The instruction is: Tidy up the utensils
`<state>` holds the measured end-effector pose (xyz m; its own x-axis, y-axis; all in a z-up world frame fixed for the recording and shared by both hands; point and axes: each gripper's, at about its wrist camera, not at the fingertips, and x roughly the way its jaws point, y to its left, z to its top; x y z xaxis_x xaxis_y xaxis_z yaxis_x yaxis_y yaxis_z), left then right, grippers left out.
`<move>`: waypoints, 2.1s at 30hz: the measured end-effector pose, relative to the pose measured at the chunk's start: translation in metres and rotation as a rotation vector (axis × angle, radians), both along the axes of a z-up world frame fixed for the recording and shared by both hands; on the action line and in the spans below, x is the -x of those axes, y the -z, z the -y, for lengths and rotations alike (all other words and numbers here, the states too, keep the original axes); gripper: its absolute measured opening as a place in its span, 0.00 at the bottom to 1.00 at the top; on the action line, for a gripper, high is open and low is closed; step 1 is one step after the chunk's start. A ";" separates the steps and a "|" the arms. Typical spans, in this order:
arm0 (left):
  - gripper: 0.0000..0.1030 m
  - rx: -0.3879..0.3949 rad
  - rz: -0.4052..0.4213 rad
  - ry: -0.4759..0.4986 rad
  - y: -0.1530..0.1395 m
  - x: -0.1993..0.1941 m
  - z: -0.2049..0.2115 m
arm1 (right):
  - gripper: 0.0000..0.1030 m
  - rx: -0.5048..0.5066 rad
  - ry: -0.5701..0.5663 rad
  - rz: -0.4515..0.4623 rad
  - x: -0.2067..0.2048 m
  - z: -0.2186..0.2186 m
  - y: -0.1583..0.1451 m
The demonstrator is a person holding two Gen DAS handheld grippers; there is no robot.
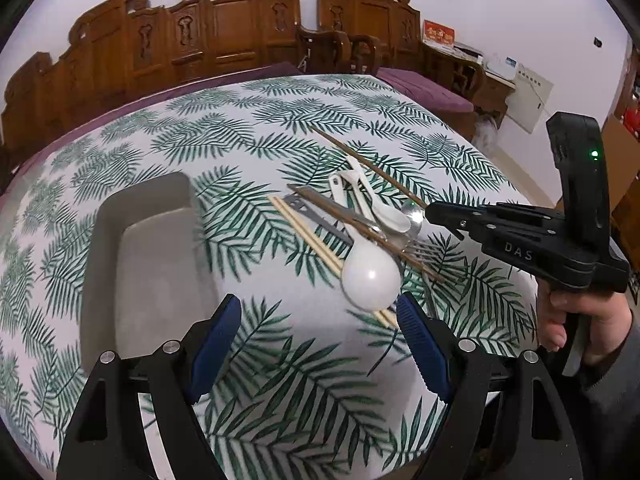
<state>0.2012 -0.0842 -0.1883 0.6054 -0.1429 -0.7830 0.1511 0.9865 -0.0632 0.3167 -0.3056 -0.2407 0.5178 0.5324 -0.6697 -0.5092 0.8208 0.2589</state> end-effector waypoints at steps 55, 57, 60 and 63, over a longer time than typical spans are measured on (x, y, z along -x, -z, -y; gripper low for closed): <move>0.30 -0.086 -0.263 0.119 0.041 -0.140 0.040 | 0.06 -0.025 0.058 -0.043 -0.015 0.007 0.010; 0.30 -0.119 -0.295 0.140 0.049 -0.141 0.041 | 0.06 -0.028 0.058 -0.043 -0.015 0.008 0.009; 0.31 -0.156 -0.322 0.154 0.061 -0.140 0.042 | 0.06 -0.028 0.058 -0.044 -0.015 0.008 0.009; 0.20 -0.135 -0.309 0.160 0.060 -0.139 0.039 | 0.06 -0.028 0.057 -0.044 -0.015 0.008 0.010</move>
